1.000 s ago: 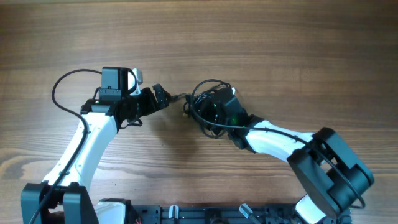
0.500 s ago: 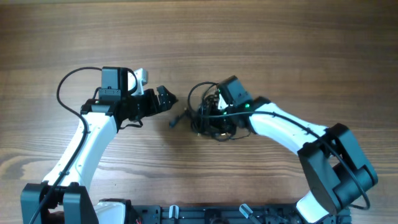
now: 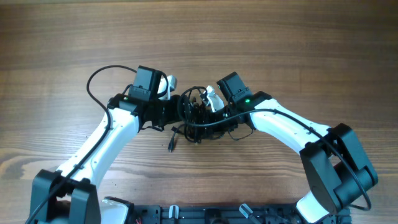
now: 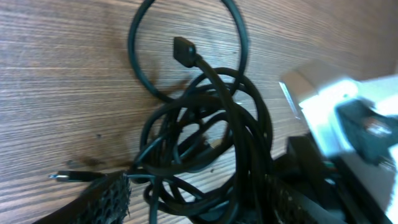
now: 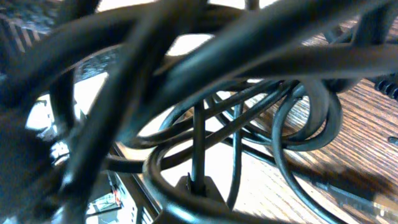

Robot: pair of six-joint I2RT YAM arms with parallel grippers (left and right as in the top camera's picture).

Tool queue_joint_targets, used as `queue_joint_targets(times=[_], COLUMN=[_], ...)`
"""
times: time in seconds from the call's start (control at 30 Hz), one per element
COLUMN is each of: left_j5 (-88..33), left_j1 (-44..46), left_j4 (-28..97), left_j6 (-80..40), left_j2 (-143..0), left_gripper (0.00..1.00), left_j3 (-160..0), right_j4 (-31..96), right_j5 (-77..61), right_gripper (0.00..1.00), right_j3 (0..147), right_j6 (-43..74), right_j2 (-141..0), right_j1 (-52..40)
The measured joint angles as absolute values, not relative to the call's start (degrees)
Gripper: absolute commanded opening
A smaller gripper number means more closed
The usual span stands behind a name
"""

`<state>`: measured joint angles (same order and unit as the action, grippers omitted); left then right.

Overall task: Untangle cables
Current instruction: 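Grasp a cable with the right gripper and pull it out to the right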

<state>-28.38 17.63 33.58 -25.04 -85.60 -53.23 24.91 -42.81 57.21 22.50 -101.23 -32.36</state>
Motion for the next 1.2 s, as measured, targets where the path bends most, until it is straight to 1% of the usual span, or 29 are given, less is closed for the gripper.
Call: queue_joint_targets(times=[0.2, 0.27, 0.3, 0.33, 0.37, 0.4, 0.43, 0.6, 0.67, 0.7, 0.73, 0.77, 0.87, 1.0, 1.1, 1.2], left_j5=[-27.86, -27.42, -27.22, -27.22, -27.27, -27.29, -27.27, -24.64, -24.95, -25.43, -26.04, -26.74, -27.88, -29.91, -31.22, -25.36], left_j1=[18.37, 19.29, 19.59, 19.9, 20.29, 20.67, 20.93, 20.03, 17.8, 16.12, 12.49, 10.11, 1.5, -4.29, -5.63, -7.81], left_j4=[31.81, 30.57, 30.11, 29.5, 28.95, 28.62, 28.56, 28.47, 29.65, 30.74, 33.04, 34.17, 37.47, 38.65, 38.17, 38.22], left_j6=[-26.06, -26.09, -26.09, -26.09, -26.15, -26.17, -26.3, -26.26, -26.33, -26.46, -26.7, -26.72, -26.74, -26.89, -26.92, -26.87], left_j2=[-88.12, -89.01, -89.52, -90.13, -90.89, -91.61, -92.14, -93.47, -93.89, -94.11, -94.35, -94.59, -94.63, -94.63, -94.63, -94.72], left_gripper=[0.77, 0.76, 0.73, 0.64, 0.47, 0.19, 0.04, 0.04, 0.04, 0.04, 0.04, 0.04, 0.04, 0.04, 0.04, 0.04], left_j3=[-53.23, -53.23, -53.23, -53.23, -53.28, -53.36, -53.58, -54.28, -54.28, -54.28, -54.26, -54.26, -54.22, -54.22, -54.22, -53.21], right_j4=[24.86, 24.88, 24.86, 24.93, 24.91, 24.95, 24.88, 25.78, 27.51, 27.9, 28.08, 28.1, 27.44, 18.52, 10.55, 4.25], right_j5=[-42.37, -42.37, -42.37, -42.37, -42.37, -42.33, -42.37, -40.49, -37.95, -37.23, -37.23, -39.0, -50.04, -64.29, -67.55, -68.05], right_gripper=[0.04, 0.04, 0.04, 0.04, 0.04, 0.04, 0.04, 0.04, 0.04, 0.04, 0.04, 0.04, 0.04, 0.04, 0.04, 0.04], right_j3=[57.21, 57.21, 57.21, 57.21, 57.21, 57.21, 57.21, 57.23, 57.58, 57.78, 58.28, 58.61, 58.67, 58.46, 58.08, 57.93], right_j6=[22.39, 22.39, 22.39, 22.39, 22.37, 22.17, 21.91, 20.03, 20.29, 20.78, 20.99, 20.84, 18.26, 17.15, 21.52, 26.83], right_j2=[-101.23, -101.23, -101.23, -101.23, -101.23, -101.23, -101.23, -101.23, -101.23, -101.23, -101.23, -101.23, -101.14, -101.14, -101.14, -100.75], right_j1=[-32.29, -32.29, -32.27, -32.18, -32.14, -32.14, -32.14, -32.14, -31.9, -31.42, -29.95, -28.69, -23.11, -17.74, -14.28, -6.85])
